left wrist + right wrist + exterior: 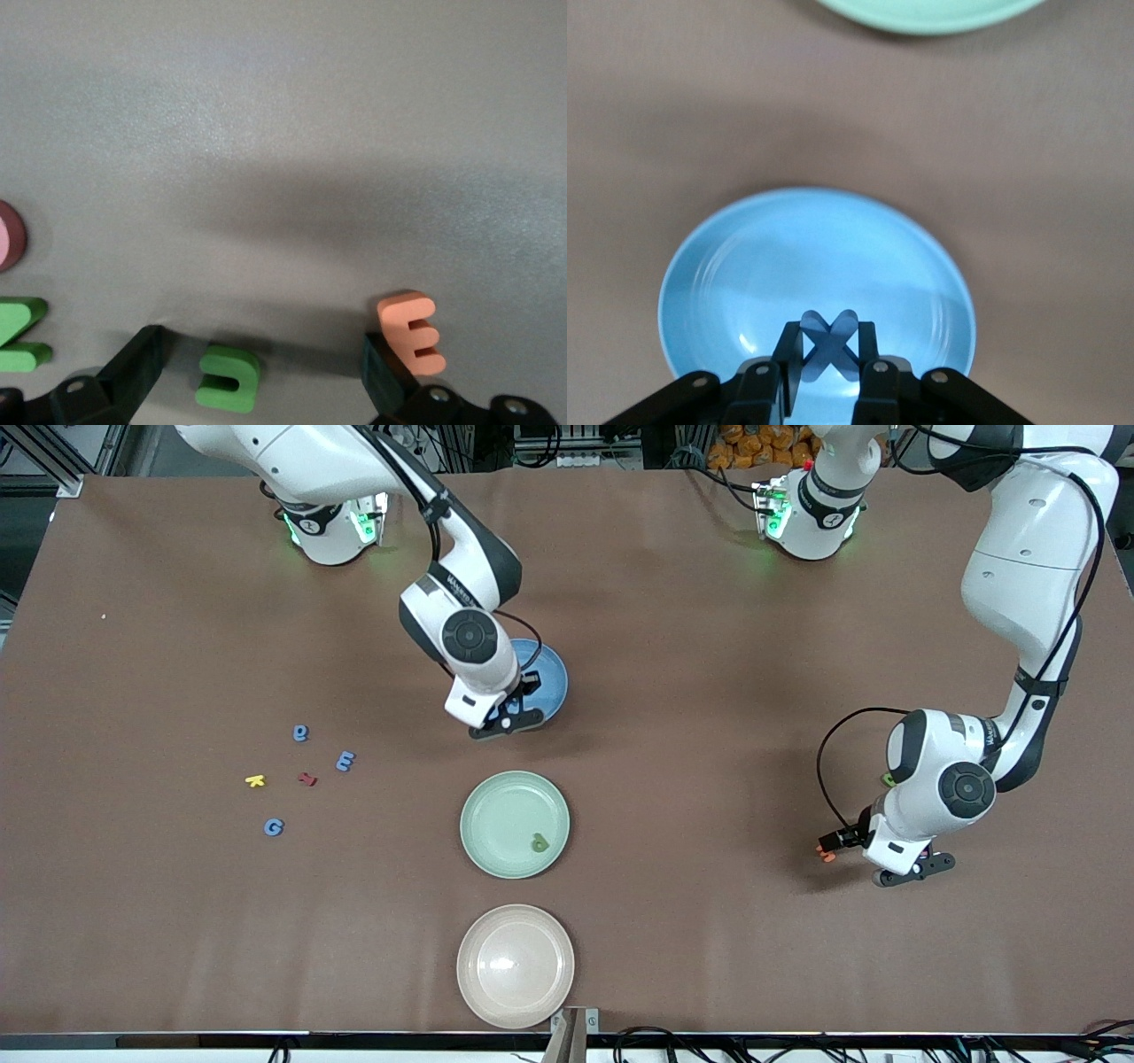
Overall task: Sort letters by color into matching plates
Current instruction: 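Place the X on the blue plate while the left gripper grasps green u, then lift the green u with the left gripper while the right gripper grasps blue m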
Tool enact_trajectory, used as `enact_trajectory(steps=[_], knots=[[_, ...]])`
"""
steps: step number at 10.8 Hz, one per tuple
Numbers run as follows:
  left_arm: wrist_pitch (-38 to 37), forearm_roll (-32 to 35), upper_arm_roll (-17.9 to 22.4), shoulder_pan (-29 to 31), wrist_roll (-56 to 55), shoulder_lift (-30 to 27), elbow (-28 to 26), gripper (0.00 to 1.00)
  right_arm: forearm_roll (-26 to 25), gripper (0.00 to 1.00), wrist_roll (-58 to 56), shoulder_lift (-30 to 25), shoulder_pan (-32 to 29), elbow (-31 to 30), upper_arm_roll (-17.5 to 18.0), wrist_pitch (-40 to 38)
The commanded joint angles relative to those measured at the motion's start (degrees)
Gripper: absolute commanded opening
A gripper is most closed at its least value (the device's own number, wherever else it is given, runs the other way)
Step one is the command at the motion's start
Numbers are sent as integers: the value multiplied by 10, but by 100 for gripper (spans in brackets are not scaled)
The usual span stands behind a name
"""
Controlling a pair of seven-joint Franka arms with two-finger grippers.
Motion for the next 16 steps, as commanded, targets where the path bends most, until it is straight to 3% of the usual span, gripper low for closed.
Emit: enact_trajectory(steps=[1, 6, 7, 8, 9, 11, 12, 16], knots=[[-32, 14, -7, 6, -6, 10, -1, 100, -18, 0, 55, -68, -8, -88, 33, 15], [-43, 14, -7, 17, 79, 10, 4, 100, -56, 0, 117, -76, -11, -152, 41, 73], [-42, 14, -7, 20, 86, 11, 4, 100, -56, 13, 120, -73, -11, -153, 41, 73], [-43, 14, -7, 18, 87, 11, 5, 100, -56, 85, 135, -71, -12, -153, 41, 73], [-42, 14, -7, 18, 87, 11, 6, 100, -56, 100, 142, -71, -12, -153, 41, 73], [-42, 13, -7, 18, 84, 11, 6, 96, -56, 100, 142, -76, -13, -151, 41, 73], [-42, 13, -7, 18, 77, 10, 6, 3, -56, 100, 142, -79, -21, -151, 42, 71], [-42, 12, -7, 12, 49, 10, 14, 0, -58, 100, 7, -134, -101, -154, 37, 18]])
